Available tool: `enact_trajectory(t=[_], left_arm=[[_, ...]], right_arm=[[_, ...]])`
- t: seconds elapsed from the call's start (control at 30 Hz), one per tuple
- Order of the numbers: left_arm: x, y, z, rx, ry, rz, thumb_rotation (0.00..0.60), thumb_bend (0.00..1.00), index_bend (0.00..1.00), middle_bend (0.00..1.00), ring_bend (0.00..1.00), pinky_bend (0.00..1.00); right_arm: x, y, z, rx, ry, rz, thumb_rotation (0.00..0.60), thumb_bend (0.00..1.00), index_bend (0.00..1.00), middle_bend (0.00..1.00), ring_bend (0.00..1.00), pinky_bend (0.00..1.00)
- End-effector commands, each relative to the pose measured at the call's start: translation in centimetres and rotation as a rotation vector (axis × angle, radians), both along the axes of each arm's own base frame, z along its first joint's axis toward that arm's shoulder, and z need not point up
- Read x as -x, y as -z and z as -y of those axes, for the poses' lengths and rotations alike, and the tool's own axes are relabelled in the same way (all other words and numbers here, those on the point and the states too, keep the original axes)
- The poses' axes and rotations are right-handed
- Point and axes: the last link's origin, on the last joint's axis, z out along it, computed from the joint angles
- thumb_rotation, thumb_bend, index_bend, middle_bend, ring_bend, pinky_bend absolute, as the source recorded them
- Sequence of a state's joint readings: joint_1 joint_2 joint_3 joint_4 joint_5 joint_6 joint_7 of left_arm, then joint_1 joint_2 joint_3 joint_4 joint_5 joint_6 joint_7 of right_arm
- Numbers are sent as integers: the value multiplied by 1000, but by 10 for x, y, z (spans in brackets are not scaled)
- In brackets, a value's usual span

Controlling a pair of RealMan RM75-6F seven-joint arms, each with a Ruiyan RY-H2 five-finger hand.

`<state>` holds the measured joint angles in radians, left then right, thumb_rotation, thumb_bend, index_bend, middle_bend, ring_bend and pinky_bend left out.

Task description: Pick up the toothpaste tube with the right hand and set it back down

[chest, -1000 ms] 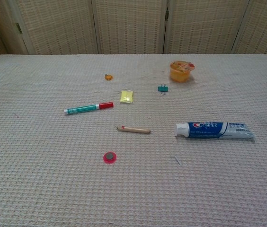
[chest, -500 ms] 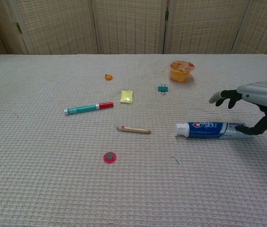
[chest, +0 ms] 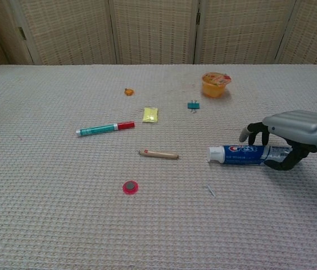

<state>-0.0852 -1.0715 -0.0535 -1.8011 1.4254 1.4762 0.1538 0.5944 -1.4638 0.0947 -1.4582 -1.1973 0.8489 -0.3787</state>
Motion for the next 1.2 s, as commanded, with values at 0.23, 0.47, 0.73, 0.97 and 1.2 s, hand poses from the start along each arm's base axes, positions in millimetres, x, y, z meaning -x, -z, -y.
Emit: enact_trajectory(t=[0.23,0.47,0.73,0.97,1.2], left_arm=[[4,0,1,6,-18,1,600,500,0,0,16,0],[6,0,0,12,-26,-1,600,500,0,0,14,0],[5,1,-3,12,-17,-1,600,500,0,0,13,0],[-9,-1,-16,26,49,32,600,500,0,0,13,0],[-40,1,-36,39,184,114,600,501,0,0,14,0]], right_arm=[[-4,10,4,22,-22,-4,600,464,295,353,365,197],[-6,18,3,24,-35,-7,600,464,319,375,383,205],[-13,23,4,22,-75,-18,600,457,500,473,495,326],[-36,13,9,-18,-154,-29,600,526,641,584,650,476],[-90,-11,21,-114,-200,50,600,572,686,617,685,531]])
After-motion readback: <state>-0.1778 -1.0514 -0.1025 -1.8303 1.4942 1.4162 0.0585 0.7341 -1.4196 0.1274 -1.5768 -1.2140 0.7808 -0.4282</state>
